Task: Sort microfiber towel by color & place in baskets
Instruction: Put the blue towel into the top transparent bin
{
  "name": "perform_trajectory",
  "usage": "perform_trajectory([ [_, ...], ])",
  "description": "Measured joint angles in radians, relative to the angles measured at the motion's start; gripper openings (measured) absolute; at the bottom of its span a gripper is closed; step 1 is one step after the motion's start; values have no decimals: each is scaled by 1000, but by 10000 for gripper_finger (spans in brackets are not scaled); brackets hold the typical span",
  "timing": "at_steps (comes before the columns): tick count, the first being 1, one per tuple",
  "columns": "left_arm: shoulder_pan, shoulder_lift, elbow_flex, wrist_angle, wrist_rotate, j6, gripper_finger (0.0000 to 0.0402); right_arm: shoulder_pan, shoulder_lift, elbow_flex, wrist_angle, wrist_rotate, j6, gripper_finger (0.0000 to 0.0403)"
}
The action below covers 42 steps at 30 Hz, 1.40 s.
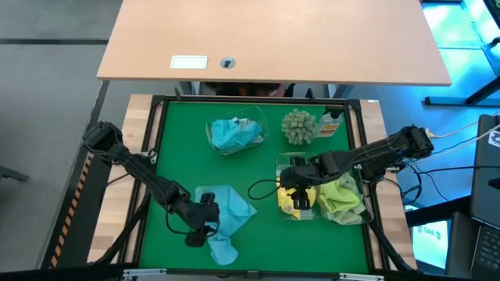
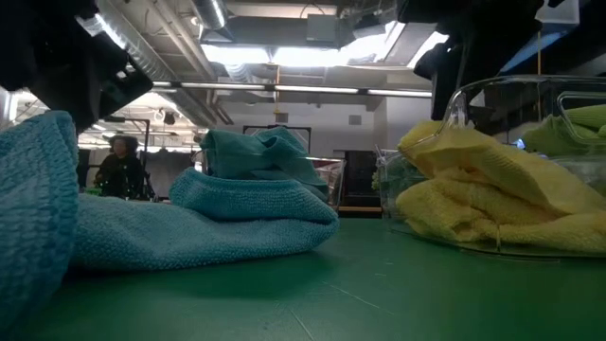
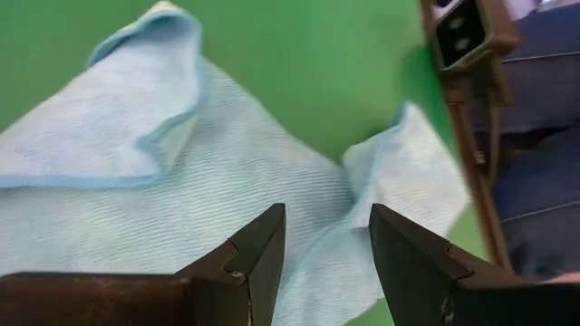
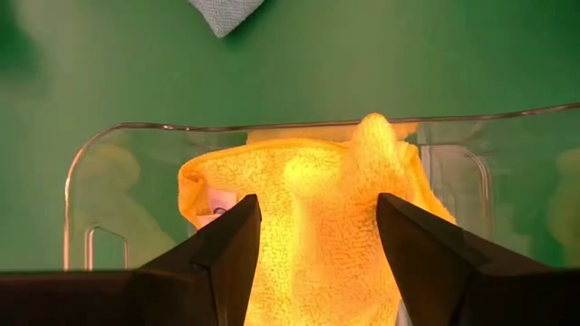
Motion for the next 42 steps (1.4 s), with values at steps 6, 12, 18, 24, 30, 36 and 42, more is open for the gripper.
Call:
perform_trajectory([
  [6,0,18,0,-32,-13,1,155,0,0,0,0,-13,3,220],
  [12,6,98,0,-28,-13,1,155,0,-1,0,-2,-87,35,220],
  [18,30,174,0,-17,-11,-3,155,0,-2,0,-16,-106,52,220],
  [24,70,240,9,5,84,-7,155,0,-2,0,-21,-106,52,220],
  [30,96,245,6,20,99,-33,126,0,-2,0,-21,-123,52,220],
  [36,120,239,0,99,105,-35,32,0,-2,0,-22,-124,52,220],
  [42,170,183,-4,98,93,-60,10,0,-3,22,-90,-124,52,220],
])
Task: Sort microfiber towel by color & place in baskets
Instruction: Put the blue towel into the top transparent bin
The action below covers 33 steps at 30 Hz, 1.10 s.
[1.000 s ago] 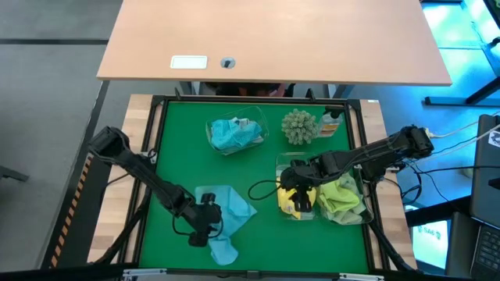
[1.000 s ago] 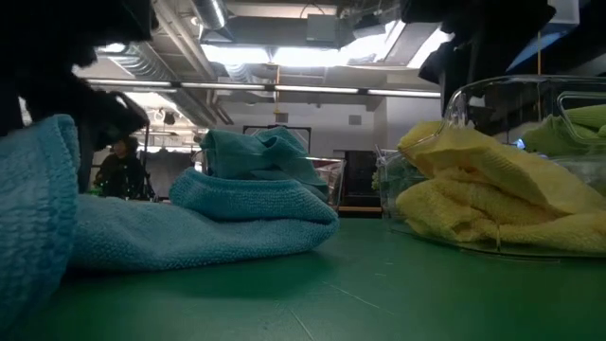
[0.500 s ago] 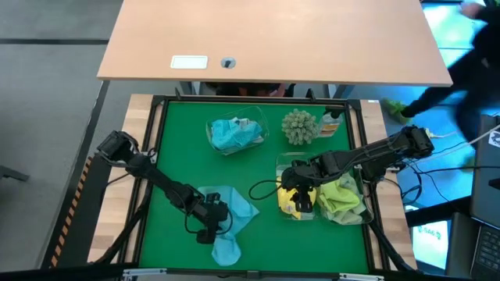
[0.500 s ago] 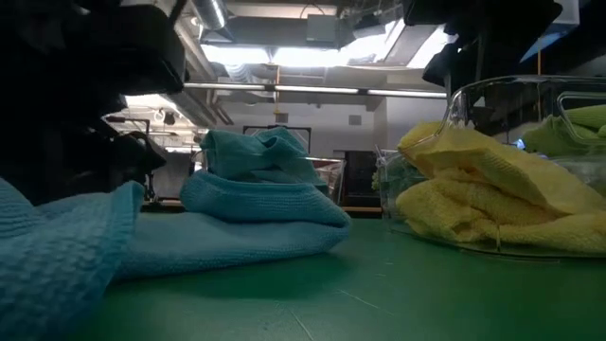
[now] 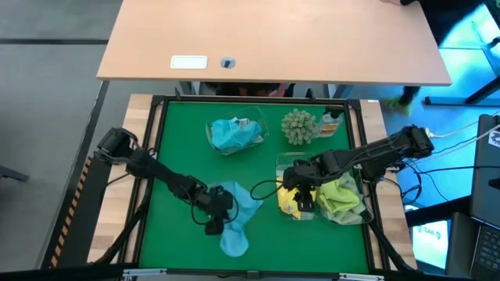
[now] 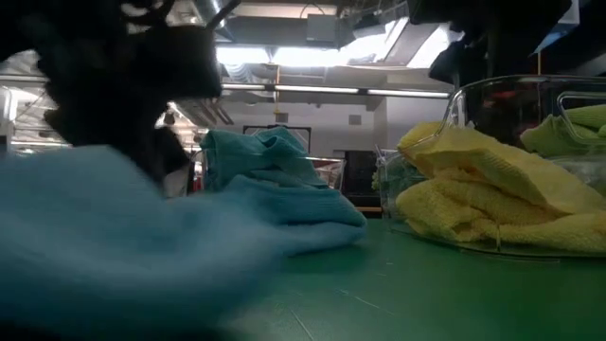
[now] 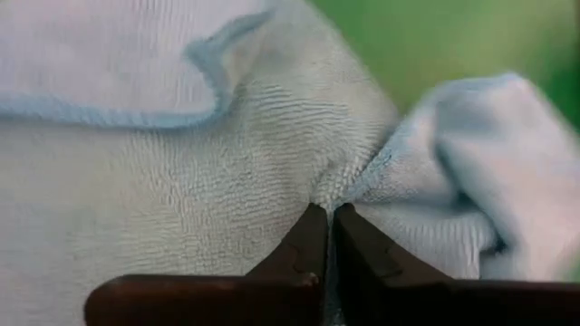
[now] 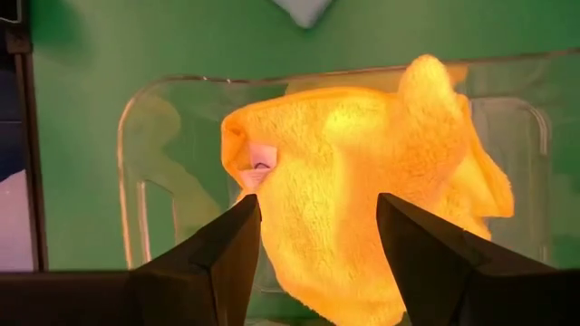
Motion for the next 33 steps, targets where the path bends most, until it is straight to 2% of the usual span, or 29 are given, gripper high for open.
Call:
perform_trajectory([
  [17,166,-334,3,36,-9,11,2,0,-2,39,-11,105,-4,220],
  [33,377,-553,4,156,-3,168,0,0,-2,39,-7,109,-5,220],
])
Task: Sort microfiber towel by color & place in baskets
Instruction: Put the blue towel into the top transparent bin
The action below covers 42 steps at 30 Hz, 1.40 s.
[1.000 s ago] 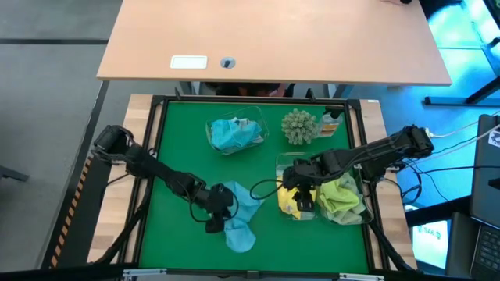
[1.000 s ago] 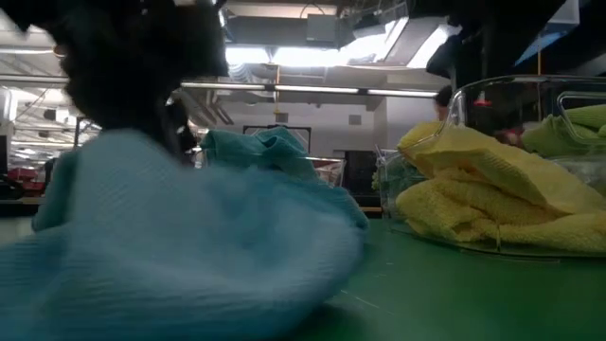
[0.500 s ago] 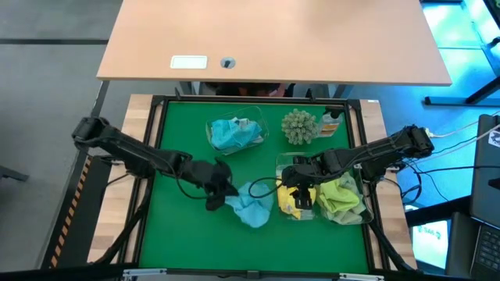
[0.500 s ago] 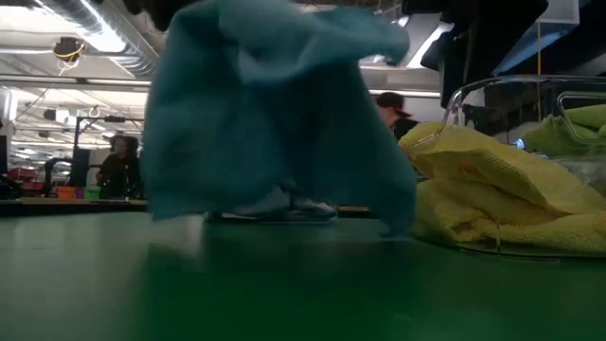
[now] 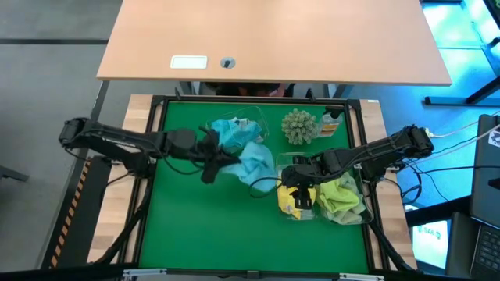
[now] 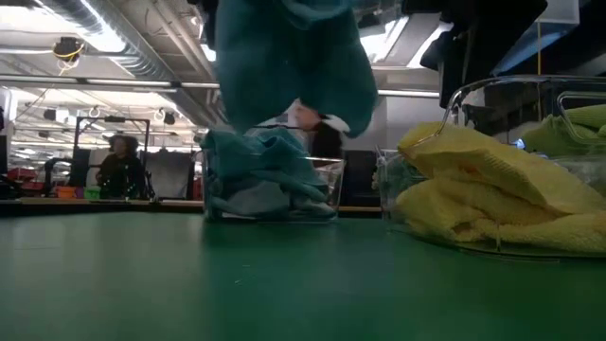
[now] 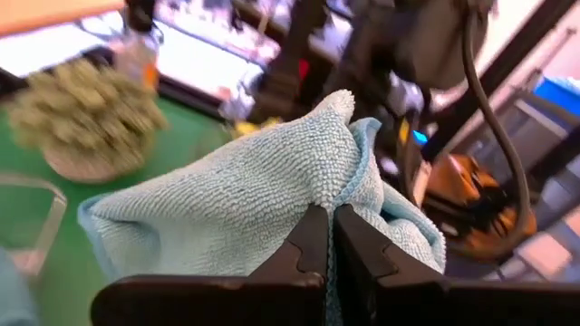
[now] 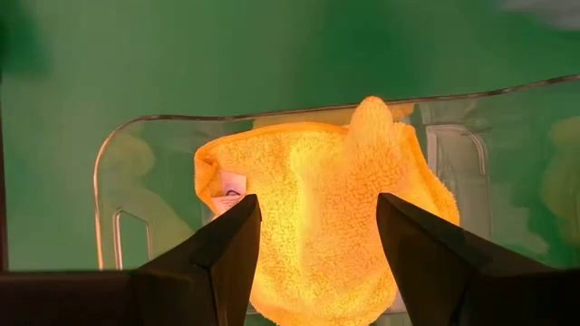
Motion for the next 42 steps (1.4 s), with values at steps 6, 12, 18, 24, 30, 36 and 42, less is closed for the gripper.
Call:
perform_trajectory([
  [6,95,-24,0,39,-2,66,0,0,0,0,2,-1,0,220],
  [12,201,-22,0,36,-3,109,0,0,0,0,2,-1,0,220],
  [18,297,-20,0,19,-3,138,0,0,0,0,2,-2,0,220],
  [24,354,-13,0,-151,-4,140,0,0,0,0,2,-2,0,220],
  [30,394,38,0,-270,-58,183,0,0,1,0,3,-2,0,220],
  [36,451,138,0,-274,-68,214,0,0,1,0,7,-2,0,220],
  [42,502,258,0,-272,-88,217,0,0,1,0,7,-2,0,220],
])
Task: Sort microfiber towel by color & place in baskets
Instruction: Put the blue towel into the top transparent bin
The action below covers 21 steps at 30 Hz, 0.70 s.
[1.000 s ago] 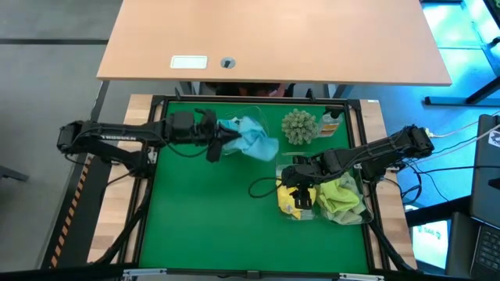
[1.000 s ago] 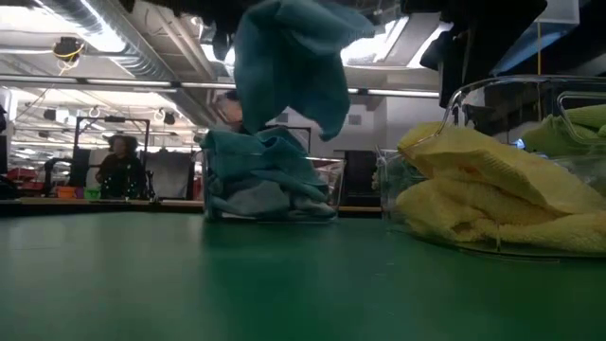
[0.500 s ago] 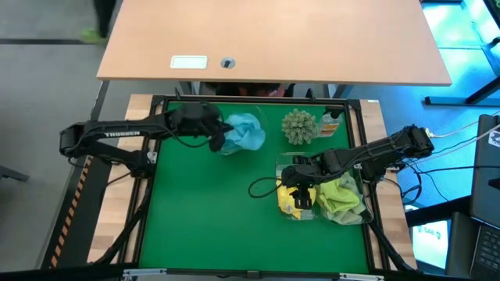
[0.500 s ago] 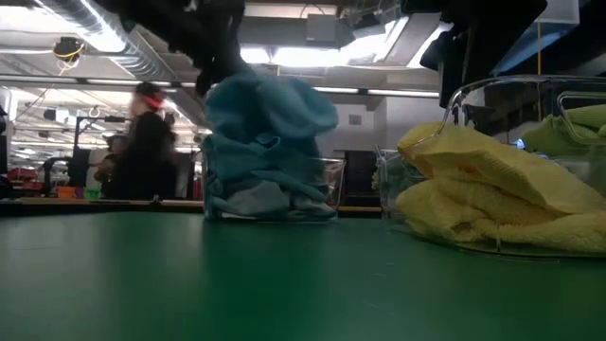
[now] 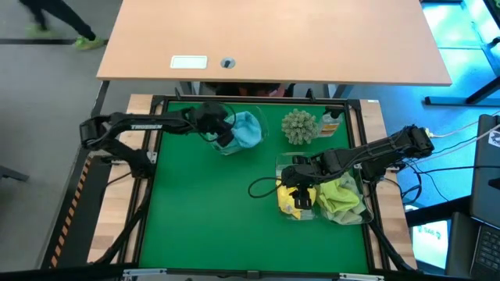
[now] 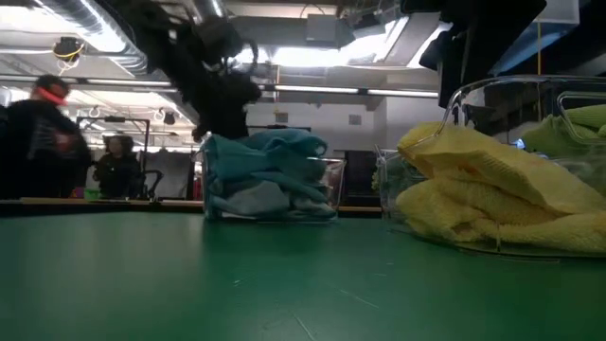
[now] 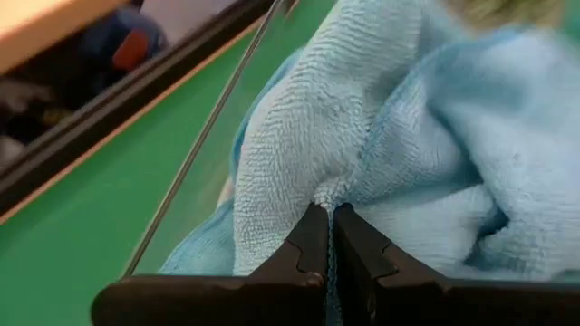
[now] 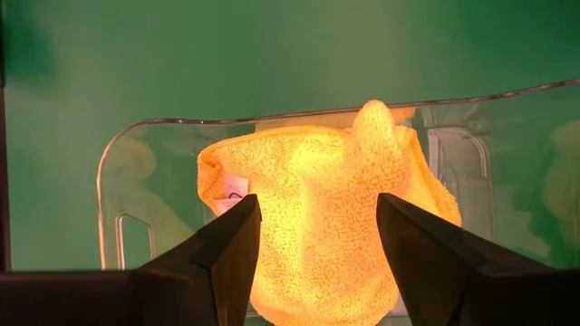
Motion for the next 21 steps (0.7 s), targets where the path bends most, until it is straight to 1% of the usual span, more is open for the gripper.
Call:
perform_trajectory([
  [5,31,99,0,1,-15,0,0,0,0,0,0,0,0,220],
  [10,39,176,2,6,-15,0,5,0,0,0,0,0,0,220],
  [16,38,197,3,11,-16,-1,6,0,0,0,0,9,0,220],
  [21,36,190,1,55,-12,-8,22,0,0,0,0,10,0,220],
])
